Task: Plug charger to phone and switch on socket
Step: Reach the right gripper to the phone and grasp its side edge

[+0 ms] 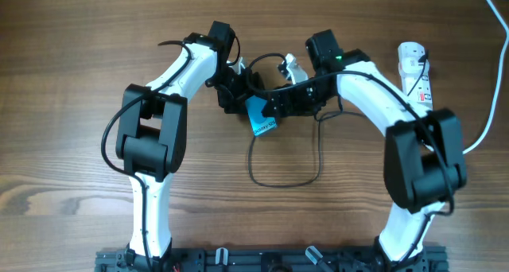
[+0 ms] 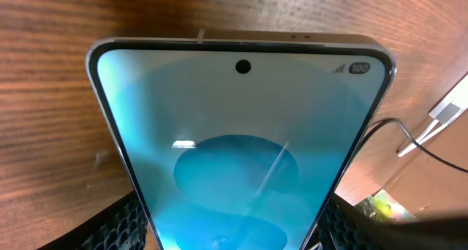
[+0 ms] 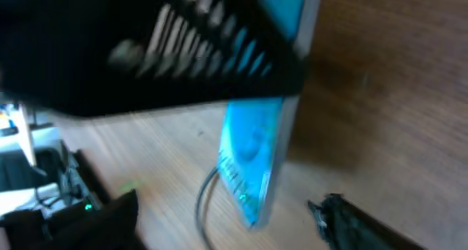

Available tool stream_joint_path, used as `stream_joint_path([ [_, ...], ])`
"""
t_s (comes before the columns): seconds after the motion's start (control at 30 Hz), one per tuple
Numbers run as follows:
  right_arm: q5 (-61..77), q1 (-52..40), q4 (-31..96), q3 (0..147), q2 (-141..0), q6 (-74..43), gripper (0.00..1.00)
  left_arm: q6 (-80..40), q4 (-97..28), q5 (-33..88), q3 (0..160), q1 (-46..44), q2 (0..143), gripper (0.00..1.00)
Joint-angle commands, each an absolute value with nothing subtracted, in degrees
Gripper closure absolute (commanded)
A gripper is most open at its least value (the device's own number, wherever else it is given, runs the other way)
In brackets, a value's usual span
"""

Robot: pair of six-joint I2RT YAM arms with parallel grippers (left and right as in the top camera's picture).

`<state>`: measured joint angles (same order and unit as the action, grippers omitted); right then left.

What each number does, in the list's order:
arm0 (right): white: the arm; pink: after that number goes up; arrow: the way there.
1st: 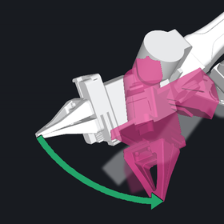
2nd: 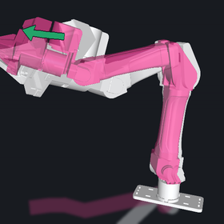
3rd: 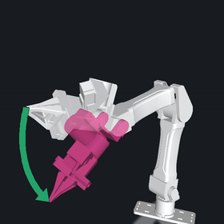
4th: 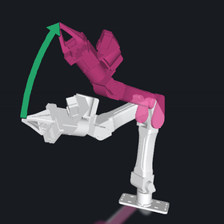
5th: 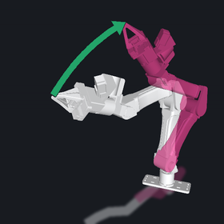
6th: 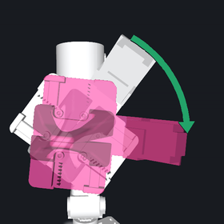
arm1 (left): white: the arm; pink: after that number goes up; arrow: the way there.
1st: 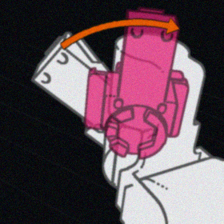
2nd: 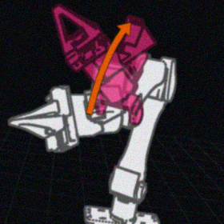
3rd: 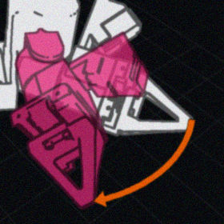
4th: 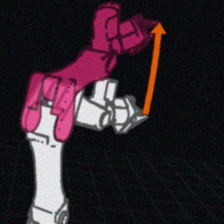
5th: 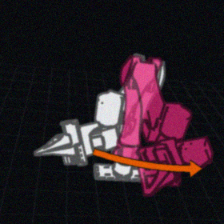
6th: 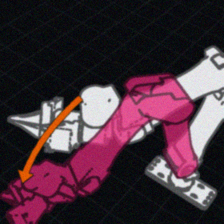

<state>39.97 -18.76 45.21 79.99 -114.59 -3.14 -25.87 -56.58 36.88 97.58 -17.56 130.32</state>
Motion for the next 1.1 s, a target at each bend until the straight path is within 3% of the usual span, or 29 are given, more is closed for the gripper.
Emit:
stream_joint_path([
  [0.0,39.3,-18.8,41.6,80.1,-117.8,-3.1,0.14,-24.1,-57.0,39.4,97.3,-17.7,131.4,0.29],
  [0.37,42.1,-20.8,40.5,80.1,-120.9,-3.2,0.23,-24.2,-57.1,39.4,97.3,-17.7,131.4,0.28],
  [0.5,42.0,-22.4,39.7,80.1,-120.9,-3.2,0.43,-24.2,-57.1,39.4,97.3,-17.7,131.4,0.28],
  [0.9,41.8,-23.0,38.1,80.1,-120.9,-6.2,0.70,-24.1,-57.3,39.4,97.3,-17.7,131.4,0.24],
  [1.07,41.8,-23.0,38.2,80.1,-120.9,-6.2,0.80,-24.2,-57.3,39.4,97.3,-17.7,131.4,0.13],
])
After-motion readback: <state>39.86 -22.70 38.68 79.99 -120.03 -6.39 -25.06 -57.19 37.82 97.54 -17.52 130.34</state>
